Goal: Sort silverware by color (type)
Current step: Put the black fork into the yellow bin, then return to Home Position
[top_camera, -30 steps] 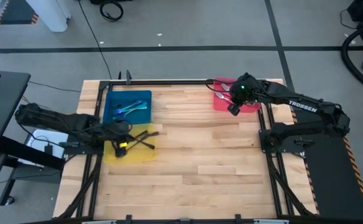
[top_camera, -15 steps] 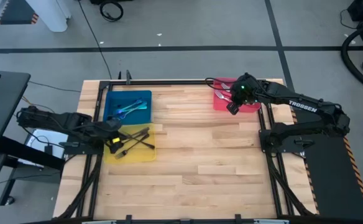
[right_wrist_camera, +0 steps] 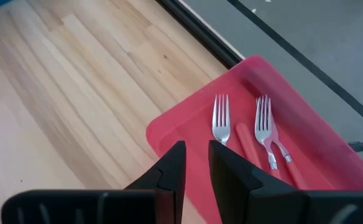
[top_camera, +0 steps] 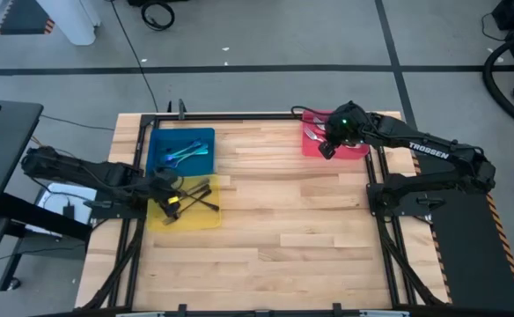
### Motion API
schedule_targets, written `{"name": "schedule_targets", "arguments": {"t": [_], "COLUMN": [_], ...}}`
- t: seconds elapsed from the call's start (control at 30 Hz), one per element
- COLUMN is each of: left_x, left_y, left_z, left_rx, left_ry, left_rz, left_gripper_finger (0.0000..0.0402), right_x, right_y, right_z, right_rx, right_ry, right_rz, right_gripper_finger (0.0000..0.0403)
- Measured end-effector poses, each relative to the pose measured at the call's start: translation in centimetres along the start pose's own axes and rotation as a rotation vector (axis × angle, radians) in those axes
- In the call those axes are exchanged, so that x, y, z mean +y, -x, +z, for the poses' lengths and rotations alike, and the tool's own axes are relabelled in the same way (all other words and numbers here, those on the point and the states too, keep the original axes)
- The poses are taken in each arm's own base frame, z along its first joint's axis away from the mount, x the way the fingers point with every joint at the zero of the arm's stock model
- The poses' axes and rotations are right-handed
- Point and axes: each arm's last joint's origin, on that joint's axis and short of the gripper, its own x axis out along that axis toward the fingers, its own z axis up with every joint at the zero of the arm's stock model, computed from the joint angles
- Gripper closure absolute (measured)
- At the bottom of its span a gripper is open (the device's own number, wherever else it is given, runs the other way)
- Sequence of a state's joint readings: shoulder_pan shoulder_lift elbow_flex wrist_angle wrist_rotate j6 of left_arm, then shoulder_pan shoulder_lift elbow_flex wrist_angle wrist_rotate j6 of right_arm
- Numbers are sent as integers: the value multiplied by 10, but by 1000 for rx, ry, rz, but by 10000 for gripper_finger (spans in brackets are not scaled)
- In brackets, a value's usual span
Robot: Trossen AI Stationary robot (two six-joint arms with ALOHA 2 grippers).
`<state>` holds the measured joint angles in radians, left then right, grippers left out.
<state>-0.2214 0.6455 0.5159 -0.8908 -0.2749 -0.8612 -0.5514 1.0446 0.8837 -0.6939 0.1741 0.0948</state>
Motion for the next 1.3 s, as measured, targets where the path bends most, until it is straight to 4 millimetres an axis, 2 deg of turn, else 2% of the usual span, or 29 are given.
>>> {"name": "schedule_targets", "arguments": {"t": [0.37,0.67,0.93,1.1,1.3], "left_x": [-7,-8,-15,-22,-39], "left_y": [-22,-32,-33,-28,-5], "left_z": [3,5,11,19,42], "left_rx": [86,105,49,2,-127], "left_ry": [-22,-14,-92,-164,-400], "left_rz": [119,159,90,42,-52], "left_gripper_finger": [393,341,311,311,311], "right_x": [0,0,0,8,16], "right_y": [0,0,0,9,44], "right_z": [4,5,6,7,10], "right_rx": [-39,-48,-58,-98,-321], "right_ry": [36,36,21,43,186], "right_rz": [-13,-12,-6,176,384], "right_gripper_finger": [325,325,325,325,325]}}
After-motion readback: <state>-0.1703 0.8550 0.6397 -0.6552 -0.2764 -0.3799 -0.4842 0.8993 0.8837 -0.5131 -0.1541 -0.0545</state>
